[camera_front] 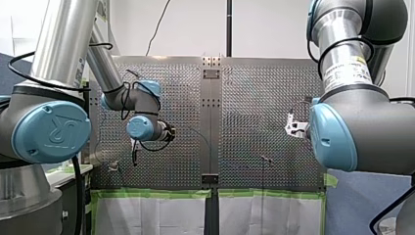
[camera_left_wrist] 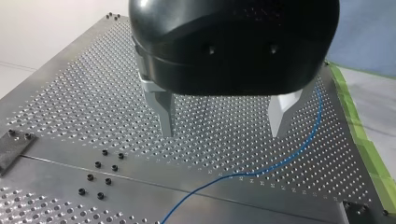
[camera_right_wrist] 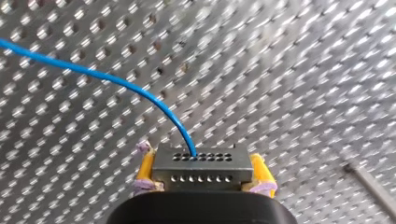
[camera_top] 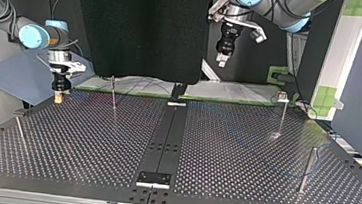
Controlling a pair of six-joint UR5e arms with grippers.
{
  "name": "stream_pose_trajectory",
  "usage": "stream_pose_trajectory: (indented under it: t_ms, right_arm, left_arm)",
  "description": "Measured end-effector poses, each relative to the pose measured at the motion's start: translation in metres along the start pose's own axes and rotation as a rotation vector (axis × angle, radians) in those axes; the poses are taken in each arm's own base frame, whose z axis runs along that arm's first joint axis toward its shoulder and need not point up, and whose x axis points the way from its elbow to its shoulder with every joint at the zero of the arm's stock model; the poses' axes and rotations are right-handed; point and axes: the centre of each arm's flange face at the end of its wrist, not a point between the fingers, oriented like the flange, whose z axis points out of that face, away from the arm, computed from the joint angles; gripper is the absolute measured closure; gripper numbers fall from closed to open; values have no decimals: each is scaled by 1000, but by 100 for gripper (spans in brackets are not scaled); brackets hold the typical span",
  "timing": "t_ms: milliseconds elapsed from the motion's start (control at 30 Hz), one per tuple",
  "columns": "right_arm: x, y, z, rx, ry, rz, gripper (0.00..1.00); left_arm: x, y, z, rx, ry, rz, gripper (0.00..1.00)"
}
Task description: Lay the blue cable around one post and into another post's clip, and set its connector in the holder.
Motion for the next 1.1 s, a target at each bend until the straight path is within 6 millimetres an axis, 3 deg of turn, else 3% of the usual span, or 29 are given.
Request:
stream_pose_trajectory:
  t_ms: [467, 1100]
  right_arm:
    - [64, -27, 1, 8, 38, -12, 100]
    - [109, -41, -7, -18, 42, 11, 100]
  left_arm:
    - [0, 0, 0, 1, 0, 0, 0]
    - [0, 2, 1, -5, 0, -1, 0]
